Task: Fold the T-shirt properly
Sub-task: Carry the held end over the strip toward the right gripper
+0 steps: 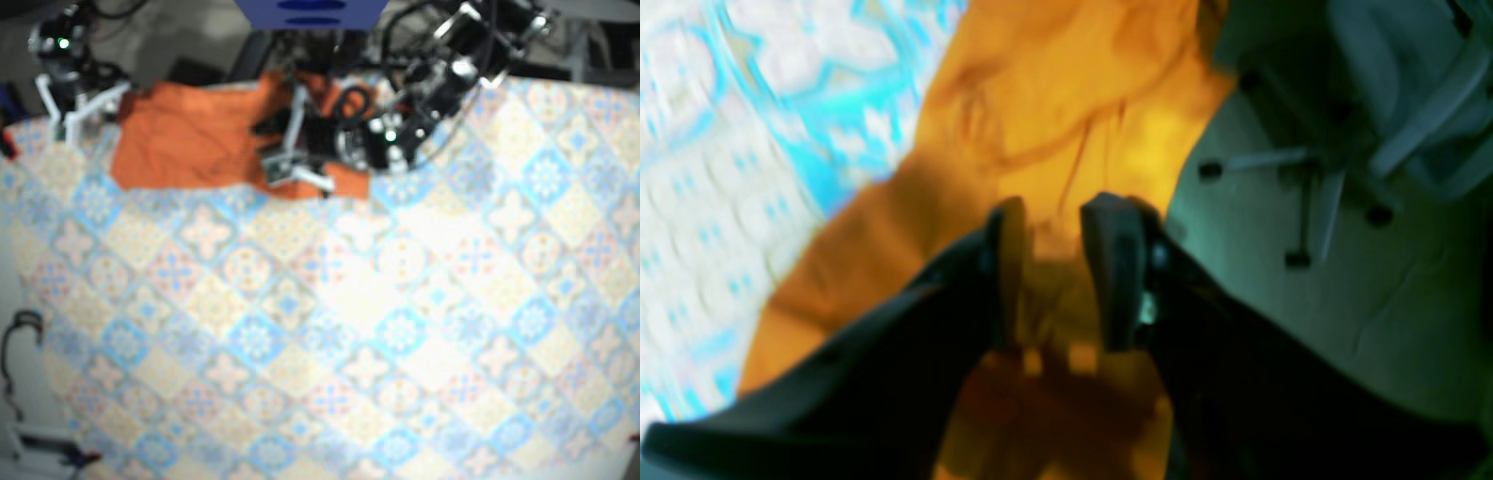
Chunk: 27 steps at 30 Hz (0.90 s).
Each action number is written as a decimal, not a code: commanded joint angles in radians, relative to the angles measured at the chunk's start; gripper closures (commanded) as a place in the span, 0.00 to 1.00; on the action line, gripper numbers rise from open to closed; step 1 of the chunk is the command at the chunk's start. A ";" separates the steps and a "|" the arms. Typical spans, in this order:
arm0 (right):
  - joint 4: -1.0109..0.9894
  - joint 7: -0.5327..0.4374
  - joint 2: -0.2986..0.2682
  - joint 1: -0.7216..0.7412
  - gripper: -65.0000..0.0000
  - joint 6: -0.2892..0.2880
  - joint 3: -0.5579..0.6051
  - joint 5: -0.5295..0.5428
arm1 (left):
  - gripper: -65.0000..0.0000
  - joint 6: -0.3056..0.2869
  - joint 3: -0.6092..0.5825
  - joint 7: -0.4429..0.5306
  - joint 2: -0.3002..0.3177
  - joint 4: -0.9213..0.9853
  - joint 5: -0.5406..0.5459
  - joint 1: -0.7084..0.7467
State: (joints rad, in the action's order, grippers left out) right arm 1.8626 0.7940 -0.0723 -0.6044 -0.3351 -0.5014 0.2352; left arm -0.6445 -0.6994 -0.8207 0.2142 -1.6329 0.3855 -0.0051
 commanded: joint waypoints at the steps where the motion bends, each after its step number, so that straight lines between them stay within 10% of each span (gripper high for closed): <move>1: 0.012 -0.015 -0.011 -0.005 0.47 0.003 0.007 0.005 | 0.61 -0.005 0.001 -0.027 -0.005 -0.019 0.013 -0.012; 13: 0.012 -0.018 -0.011 -0.005 0.47 0.003 0.054 0.003 | 0.37 -0.005 -0.219 -0.136 -0.009 -0.028 0.013 -0.066; 27: -0.024 -0.021 -0.011 -0.005 0.47 0.003 0.056 0.002 | 0.36 -0.004 -0.357 -0.230 -0.011 -0.028 0.011 -0.177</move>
State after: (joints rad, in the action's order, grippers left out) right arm 1.8263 0.7891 -0.0727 -0.6041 -0.3351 -0.4412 0.2352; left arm -0.6479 -1.0615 -1.0595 0.2127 -1.6413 0.3836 -0.1638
